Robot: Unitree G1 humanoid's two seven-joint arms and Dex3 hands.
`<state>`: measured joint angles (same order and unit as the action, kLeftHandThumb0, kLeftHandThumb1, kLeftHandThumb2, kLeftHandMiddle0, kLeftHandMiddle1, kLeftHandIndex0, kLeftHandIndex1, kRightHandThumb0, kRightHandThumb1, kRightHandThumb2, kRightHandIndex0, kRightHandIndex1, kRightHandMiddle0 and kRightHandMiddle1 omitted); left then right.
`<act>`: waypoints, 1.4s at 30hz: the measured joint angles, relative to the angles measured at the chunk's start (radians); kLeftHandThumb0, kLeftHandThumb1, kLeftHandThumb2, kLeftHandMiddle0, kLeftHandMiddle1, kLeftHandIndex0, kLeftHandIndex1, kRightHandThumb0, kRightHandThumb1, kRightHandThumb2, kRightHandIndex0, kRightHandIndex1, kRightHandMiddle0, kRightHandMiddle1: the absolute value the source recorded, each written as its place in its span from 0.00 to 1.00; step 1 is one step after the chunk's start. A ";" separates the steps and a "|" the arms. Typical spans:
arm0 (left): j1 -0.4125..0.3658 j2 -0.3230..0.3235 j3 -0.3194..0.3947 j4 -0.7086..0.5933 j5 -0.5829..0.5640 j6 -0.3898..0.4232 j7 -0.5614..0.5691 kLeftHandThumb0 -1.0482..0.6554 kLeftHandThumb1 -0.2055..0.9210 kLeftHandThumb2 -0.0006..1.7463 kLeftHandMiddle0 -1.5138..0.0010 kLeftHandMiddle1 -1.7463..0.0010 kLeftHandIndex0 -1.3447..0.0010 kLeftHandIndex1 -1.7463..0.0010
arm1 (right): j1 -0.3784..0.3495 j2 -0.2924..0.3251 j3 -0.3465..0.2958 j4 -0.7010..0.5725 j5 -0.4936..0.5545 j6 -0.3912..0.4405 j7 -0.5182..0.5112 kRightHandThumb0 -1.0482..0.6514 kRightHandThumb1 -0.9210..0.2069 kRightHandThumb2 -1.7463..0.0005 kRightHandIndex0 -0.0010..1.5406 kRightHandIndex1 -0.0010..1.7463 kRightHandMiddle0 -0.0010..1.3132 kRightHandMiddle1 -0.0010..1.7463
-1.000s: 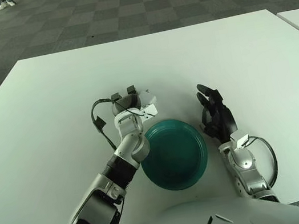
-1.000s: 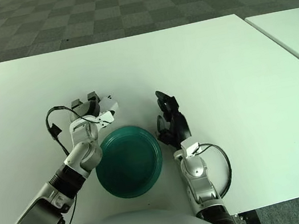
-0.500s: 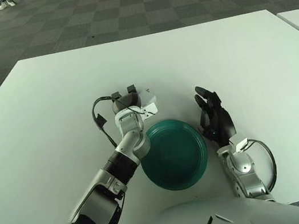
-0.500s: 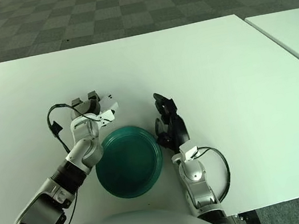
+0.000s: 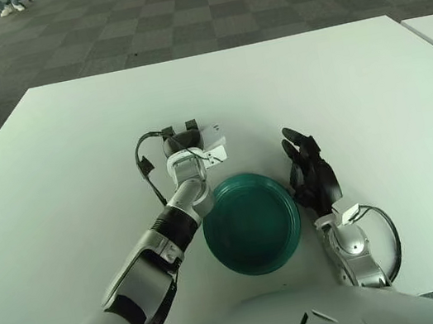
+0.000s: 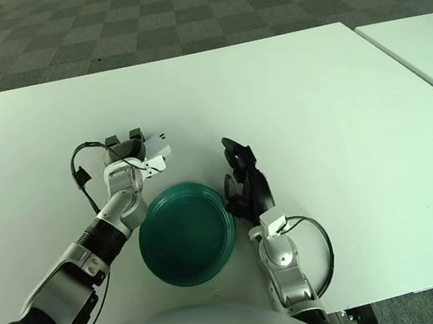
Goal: Put the charger into the plate.
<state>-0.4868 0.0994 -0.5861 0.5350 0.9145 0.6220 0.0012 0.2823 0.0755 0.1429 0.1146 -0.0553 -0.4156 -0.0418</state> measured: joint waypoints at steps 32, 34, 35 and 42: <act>0.158 -0.001 0.149 -0.178 -0.105 -0.231 0.263 0.60 0.17 0.93 0.45 0.14 0.44 0.00 | 0.004 0.015 -0.037 -0.002 0.012 -0.002 0.053 0.17 0.00 0.50 0.15 0.00 0.00 0.37; 0.193 0.013 0.150 -0.239 -0.105 -0.232 0.250 0.60 0.11 0.94 0.37 0.21 0.41 0.00 | 0.004 0.015 -0.038 -0.002 0.012 -0.003 0.053 0.17 0.00 0.50 0.15 0.00 0.00 0.37; 0.210 0.018 0.149 -0.266 -0.105 -0.232 0.242 0.61 0.09 0.95 0.34 0.24 0.40 0.00 | 0.004 0.015 -0.038 -0.002 0.012 -0.004 0.053 0.17 0.00 0.50 0.15 0.00 0.00 0.36; 0.291 0.041 0.149 -0.434 -0.104 -0.225 0.177 0.61 0.07 1.00 0.35 0.11 0.45 0.00 | 0.004 0.014 -0.043 -0.002 0.008 -0.007 0.051 0.17 0.00 0.50 0.15 0.01 0.00 0.35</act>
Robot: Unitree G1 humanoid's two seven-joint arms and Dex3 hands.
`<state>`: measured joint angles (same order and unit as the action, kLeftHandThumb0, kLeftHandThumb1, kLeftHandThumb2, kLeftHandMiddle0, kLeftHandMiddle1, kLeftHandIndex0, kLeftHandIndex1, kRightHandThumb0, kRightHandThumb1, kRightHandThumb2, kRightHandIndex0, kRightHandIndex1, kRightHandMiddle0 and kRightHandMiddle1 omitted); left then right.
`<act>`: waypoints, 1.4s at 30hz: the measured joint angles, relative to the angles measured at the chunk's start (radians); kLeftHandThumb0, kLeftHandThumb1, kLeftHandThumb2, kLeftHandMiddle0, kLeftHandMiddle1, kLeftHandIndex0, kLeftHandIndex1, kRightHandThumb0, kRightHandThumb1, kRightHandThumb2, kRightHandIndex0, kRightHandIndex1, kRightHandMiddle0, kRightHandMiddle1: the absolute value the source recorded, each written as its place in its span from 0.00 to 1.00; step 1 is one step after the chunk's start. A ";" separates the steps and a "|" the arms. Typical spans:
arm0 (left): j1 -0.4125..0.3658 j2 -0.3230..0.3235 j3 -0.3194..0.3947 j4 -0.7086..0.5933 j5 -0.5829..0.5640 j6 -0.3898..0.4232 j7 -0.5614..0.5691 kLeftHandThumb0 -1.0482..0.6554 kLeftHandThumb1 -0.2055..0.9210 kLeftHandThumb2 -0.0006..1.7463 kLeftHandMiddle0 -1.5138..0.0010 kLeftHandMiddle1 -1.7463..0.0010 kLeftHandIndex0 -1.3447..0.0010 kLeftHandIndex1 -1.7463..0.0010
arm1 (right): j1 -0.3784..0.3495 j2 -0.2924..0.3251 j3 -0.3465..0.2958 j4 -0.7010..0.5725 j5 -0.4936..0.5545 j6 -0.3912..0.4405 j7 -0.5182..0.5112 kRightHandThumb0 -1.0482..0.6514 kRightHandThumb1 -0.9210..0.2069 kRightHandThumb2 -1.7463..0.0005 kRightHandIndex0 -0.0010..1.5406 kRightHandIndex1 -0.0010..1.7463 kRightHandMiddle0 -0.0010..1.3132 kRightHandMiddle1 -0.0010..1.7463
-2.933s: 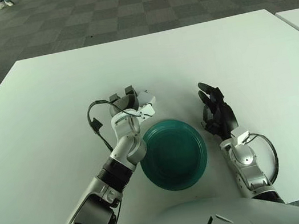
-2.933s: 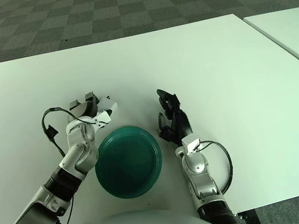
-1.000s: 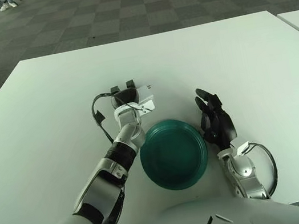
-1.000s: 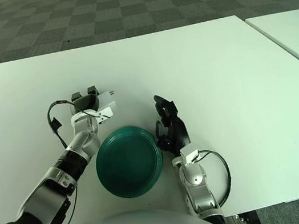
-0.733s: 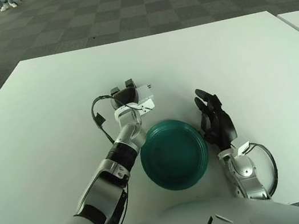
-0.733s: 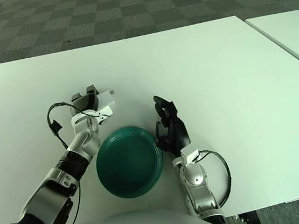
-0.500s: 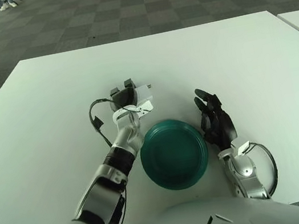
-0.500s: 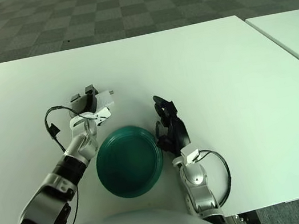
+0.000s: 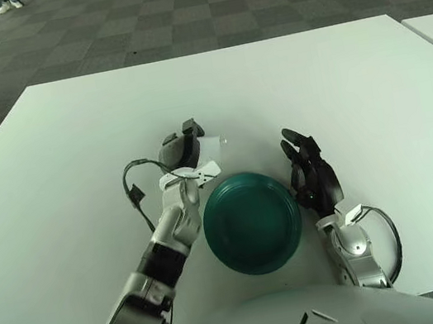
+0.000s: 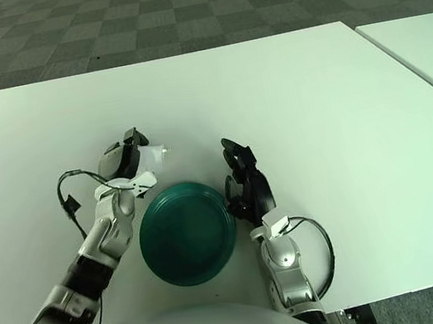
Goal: Put the charger into the plate.
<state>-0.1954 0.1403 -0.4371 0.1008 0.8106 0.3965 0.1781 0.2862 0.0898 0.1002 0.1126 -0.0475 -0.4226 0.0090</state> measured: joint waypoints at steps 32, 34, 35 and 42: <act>0.283 0.145 0.001 -0.885 0.070 -0.062 -0.502 0.61 0.13 0.98 0.39 0.05 0.51 0.00 | -0.006 0.000 -0.026 0.000 0.005 0.008 0.013 0.17 0.00 0.49 0.17 0.01 0.00 0.34; 0.283 0.145 0.001 -0.896 0.070 -0.062 -0.526 0.61 0.13 0.98 0.39 0.06 0.51 0.00 | -0.006 0.001 -0.026 0.000 0.006 0.008 0.013 0.17 0.00 0.49 0.17 0.01 0.00 0.34; 0.284 0.145 0.001 -0.901 0.071 -0.063 -0.537 0.61 0.13 0.98 0.39 0.06 0.51 0.00 | -0.006 0.001 -0.027 0.000 0.007 0.008 0.013 0.17 0.00 0.49 0.17 0.01 0.00 0.34; 0.295 0.148 0.001 -0.939 0.077 -0.079 -0.584 0.61 0.13 0.98 0.38 0.06 0.51 0.00 | -0.007 0.003 -0.030 0.000 0.025 0.009 0.026 0.17 0.00 0.50 0.15 0.00 0.00 0.35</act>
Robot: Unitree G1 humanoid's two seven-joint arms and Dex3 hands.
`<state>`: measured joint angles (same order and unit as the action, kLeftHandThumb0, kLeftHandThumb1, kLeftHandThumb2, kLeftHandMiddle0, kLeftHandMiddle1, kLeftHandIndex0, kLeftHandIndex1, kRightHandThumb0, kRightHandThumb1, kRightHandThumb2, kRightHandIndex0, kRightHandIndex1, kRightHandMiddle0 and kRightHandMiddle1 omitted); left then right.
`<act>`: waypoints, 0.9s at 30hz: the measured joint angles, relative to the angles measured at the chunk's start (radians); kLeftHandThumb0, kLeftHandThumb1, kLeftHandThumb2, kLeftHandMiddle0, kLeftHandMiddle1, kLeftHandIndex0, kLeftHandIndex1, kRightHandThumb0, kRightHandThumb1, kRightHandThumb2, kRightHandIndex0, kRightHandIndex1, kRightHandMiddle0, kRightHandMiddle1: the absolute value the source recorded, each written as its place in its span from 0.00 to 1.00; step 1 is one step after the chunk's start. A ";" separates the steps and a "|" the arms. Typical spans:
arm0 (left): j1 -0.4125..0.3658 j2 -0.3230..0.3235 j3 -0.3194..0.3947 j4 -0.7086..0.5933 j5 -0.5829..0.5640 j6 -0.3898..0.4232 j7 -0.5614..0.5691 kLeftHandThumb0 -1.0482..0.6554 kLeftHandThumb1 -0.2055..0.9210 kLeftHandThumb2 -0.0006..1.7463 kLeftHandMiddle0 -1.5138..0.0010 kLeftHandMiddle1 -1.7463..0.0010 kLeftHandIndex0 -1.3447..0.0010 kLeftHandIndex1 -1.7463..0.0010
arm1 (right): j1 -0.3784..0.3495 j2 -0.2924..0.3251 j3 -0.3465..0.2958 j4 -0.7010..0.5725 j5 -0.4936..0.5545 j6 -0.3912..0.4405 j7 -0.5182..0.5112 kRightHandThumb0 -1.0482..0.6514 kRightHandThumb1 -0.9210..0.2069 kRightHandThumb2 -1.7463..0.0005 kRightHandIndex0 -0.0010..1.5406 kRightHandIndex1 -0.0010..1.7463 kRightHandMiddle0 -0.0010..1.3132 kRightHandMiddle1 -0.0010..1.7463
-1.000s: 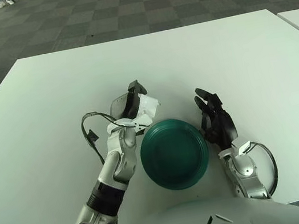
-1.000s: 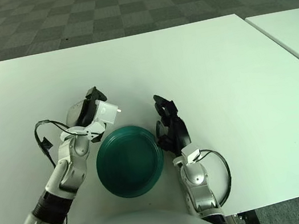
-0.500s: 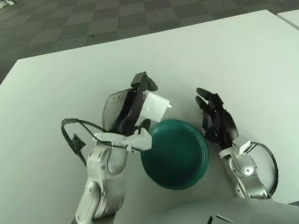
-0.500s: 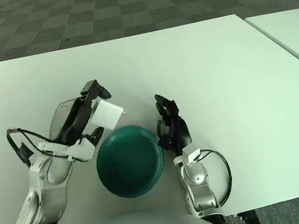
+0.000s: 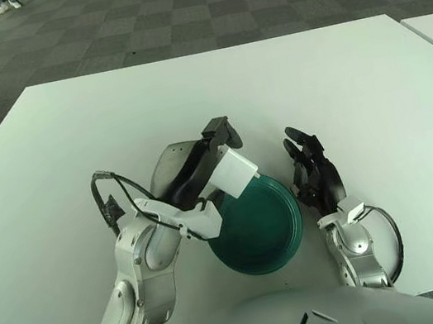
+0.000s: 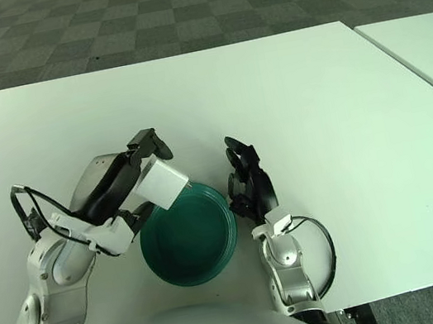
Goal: Put the charger into the plate.
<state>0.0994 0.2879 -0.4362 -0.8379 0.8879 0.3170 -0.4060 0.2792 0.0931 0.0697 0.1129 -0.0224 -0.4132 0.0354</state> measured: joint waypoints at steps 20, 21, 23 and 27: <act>0.049 0.064 -0.038 0.011 0.044 -0.151 -0.086 0.61 0.15 0.96 0.40 0.07 0.51 0.00 | -0.015 0.002 -0.021 0.005 0.048 0.018 0.058 0.17 0.00 0.50 0.13 0.00 0.00 0.33; 0.049 0.064 -0.040 0.014 0.050 -0.152 -0.093 0.61 0.15 0.96 0.40 0.07 0.51 0.00 | -0.017 0.002 -0.023 0.005 0.051 0.018 0.060 0.17 0.00 0.50 0.13 0.00 0.00 0.34; 0.050 0.064 -0.045 0.018 0.067 -0.155 -0.109 0.61 0.15 0.96 0.40 0.07 0.52 0.00 | -0.019 0.003 -0.026 0.007 0.056 0.020 0.062 0.17 0.00 0.50 0.13 0.00 0.00 0.34; 0.049 0.058 -0.049 0.019 0.093 -0.156 -0.138 0.61 0.16 0.95 0.40 0.07 0.52 0.00 | -0.021 0.005 -0.030 0.008 0.074 0.023 0.070 0.17 0.00 0.50 0.13 0.00 0.00 0.34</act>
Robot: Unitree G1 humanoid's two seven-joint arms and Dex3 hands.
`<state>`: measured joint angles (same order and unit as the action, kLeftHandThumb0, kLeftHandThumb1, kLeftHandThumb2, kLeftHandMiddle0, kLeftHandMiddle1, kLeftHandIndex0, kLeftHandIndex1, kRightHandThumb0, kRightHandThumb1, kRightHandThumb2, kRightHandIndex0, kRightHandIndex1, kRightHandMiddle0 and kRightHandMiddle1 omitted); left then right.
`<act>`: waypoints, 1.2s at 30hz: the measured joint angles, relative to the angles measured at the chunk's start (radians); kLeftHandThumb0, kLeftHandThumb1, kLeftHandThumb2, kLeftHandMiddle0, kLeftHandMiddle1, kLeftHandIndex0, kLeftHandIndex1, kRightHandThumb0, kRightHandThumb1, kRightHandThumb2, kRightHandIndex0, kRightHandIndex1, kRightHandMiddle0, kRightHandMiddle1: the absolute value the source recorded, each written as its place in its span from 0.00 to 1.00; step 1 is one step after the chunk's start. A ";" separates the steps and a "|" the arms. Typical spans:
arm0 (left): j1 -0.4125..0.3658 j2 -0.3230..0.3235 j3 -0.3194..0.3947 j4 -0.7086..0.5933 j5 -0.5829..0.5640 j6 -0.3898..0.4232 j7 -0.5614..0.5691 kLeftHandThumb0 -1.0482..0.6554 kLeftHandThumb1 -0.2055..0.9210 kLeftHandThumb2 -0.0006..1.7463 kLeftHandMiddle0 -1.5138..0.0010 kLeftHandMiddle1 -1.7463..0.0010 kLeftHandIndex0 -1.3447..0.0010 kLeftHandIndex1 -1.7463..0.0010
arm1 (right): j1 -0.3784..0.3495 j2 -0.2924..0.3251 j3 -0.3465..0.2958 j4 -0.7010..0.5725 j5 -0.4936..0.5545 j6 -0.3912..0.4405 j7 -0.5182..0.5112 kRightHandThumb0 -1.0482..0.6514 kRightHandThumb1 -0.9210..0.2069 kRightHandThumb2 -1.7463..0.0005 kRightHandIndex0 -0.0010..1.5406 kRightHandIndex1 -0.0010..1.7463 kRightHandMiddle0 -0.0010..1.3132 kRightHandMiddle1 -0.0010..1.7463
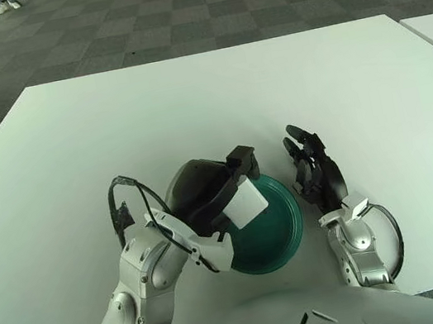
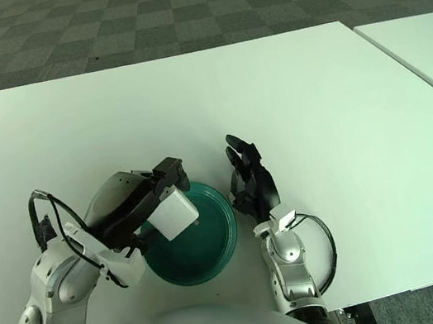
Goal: Put the charger into the plate.
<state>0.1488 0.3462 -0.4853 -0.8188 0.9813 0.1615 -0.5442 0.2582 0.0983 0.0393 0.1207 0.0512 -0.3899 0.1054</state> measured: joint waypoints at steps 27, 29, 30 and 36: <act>0.002 -0.071 -0.002 0.007 0.057 -0.007 -0.079 0.61 0.31 0.84 0.54 0.00 0.54 0.07 | -0.002 0.007 -0.008 0.000 0.011 0.004 0.000 0.16 0.00 0.50 0.13 0.00 0.00 0.34; 0.003 -0.074 -0.001 0.009 0.057 -0.016 -0.067 0.61 0.44 0.75 0.60 0.00 0.59 0.10 | -0.002 0.005 -0.006 0.001 0.005 0.003 -0.005 0.15 0.00 0.49 0.13 0.00 0.00 0.32; 0.003 -0.075 0.000 0.011 0.057 -0.021 -0.060 0.61 0.50 0.69 0.62 0.00 0.62 0.12 | -0.002 0.004 -0.006 0.001 0.003 0.003 -0.007 0.15 0.00 0.49 0.13 0.00 0.00 0.32; 0.003 -0.070 0.009 0.026 0.070 -0.063 -0.010 0.23 0.91 0.38 0.79 0.09 0.82 0.10 | -0.002 -0.001 -0.004 0.001 -0.002 0.002 -0.014 0.14 0.00 0.47 0.13 0.00 0.00 0.28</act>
<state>0.1521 0.2759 -0.4758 -0.7930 1.0514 0.0983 -0.5544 0.2560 0.0974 0.0356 0.1214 0.0491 -0.3881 0.0918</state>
